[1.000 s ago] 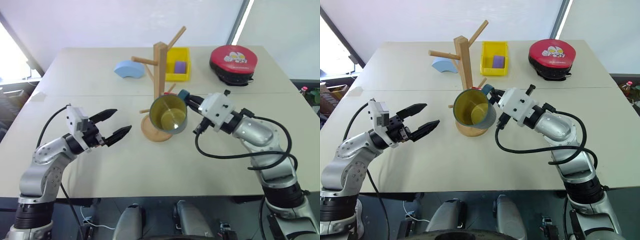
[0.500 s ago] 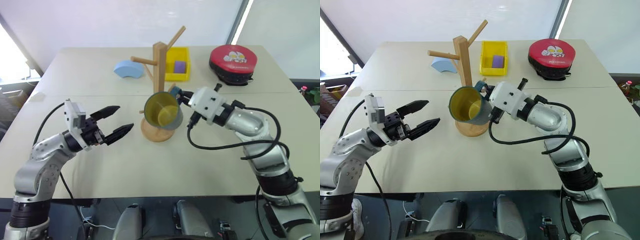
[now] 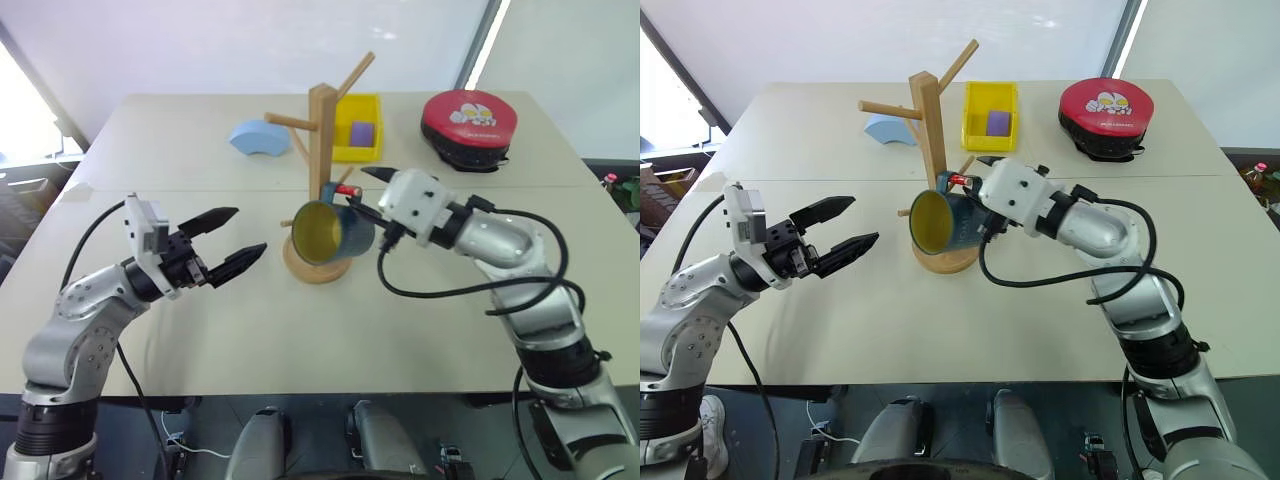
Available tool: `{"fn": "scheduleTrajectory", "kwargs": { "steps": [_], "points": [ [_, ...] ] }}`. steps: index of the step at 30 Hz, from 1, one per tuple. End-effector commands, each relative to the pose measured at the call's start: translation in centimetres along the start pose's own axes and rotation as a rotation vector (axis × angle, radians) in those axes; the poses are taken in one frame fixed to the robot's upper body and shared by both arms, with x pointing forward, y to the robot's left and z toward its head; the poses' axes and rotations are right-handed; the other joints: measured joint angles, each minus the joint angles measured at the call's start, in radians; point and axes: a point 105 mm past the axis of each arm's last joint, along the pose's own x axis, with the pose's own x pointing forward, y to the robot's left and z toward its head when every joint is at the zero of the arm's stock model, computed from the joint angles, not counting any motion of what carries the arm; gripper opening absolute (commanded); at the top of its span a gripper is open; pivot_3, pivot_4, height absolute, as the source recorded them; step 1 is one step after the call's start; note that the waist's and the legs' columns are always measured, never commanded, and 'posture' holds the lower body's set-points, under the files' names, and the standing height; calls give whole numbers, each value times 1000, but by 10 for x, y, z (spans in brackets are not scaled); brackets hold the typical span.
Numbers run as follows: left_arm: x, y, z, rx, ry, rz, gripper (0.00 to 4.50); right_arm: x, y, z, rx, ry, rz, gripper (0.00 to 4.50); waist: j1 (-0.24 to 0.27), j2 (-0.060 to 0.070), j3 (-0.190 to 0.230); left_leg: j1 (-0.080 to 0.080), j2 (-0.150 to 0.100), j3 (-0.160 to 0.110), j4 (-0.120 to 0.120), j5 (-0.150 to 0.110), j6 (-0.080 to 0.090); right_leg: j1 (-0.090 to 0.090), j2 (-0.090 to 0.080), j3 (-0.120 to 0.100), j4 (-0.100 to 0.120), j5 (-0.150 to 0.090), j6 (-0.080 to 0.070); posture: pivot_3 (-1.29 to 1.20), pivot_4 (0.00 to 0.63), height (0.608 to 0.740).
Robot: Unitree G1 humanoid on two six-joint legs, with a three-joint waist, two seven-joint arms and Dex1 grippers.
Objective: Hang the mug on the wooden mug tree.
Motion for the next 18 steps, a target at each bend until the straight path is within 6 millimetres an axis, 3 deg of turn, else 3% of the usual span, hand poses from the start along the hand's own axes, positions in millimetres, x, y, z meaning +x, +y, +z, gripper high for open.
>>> {"fn": "scheduleTrajectory", "kwargs": {
  "steps": [1,2,5,8,14,18],
  "points": [
    [-11,25,-6,4,14,147,4500,-25,-18,-10,115,-42,-113,2394,-1,0,0,0,0,0,0,0,0,0,0,0,0,0,0,0,150,740],
    [-13,29,-9,7,23,176,4500,-30,-18,-17,145,-35,-129,2394,-1,0,0,1,0,0,0,0,0,0,0,0,0,0,0,0,150,740],
    [-26,54,-26,-12,27,356,4500,-53,-15,-63,324,30,-242,2394,-1,0,0,2,0,0,-1,0,0,1,0,0,0,0,0,0,150,740],
    [-42,71,-50,-18,74,507,4500,-69,-1,-96,471,81,-315,2394,-2,0,0,2,0,0,-1,0,0,1,1,0,0,0,0,0,150,740],
    [-66,78,-84,-26,136,670,4500,-76,19,-120,575,116,-368,2394,-5,0,0,3,1,2,-3,0,0,-1,1,2,2,0,0,0,150,740],
    [-65,75,-86,-33,131,661,4500,-75,23,-128,592,128,-385,2394,-1,0,0,3,1,2,-3,0,0,-1,1,2,1,0,0,0,150,740]
  ]
}}
